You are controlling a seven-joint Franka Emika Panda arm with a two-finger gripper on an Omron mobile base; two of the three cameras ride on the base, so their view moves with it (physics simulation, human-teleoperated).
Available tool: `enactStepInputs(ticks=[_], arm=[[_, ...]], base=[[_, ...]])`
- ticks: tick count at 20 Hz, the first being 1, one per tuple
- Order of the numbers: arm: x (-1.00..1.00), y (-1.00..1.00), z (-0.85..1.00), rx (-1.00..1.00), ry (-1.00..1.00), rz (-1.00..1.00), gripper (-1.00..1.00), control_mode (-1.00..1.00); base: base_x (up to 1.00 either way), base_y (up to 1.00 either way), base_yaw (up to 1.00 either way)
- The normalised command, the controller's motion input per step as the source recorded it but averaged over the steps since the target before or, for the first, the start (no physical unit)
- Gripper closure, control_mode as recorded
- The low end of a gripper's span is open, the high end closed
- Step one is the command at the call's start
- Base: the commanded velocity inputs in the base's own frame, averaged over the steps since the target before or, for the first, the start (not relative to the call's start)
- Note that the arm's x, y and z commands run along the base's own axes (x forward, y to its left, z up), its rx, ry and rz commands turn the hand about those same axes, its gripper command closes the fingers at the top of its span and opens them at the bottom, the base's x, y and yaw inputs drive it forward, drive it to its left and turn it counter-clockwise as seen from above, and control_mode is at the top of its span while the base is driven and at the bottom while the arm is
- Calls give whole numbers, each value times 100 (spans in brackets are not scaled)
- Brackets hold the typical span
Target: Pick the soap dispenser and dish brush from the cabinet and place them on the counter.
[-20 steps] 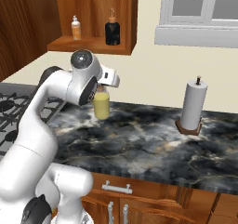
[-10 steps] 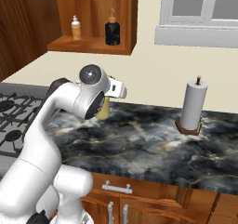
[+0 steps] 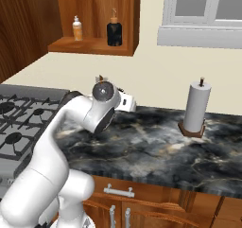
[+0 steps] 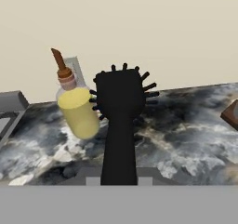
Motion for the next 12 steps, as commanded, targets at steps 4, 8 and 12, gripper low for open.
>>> enactStepInputs(ticks=[4,8,12], arm=[[0,-21,-47,0,0,0,100,-100],[11,-15,-47,0,0,0,100,-100],[29,-11,-41,0,0,0,100,-100]], base=[[0,0,0],[0,0,0],[0,0,0]])
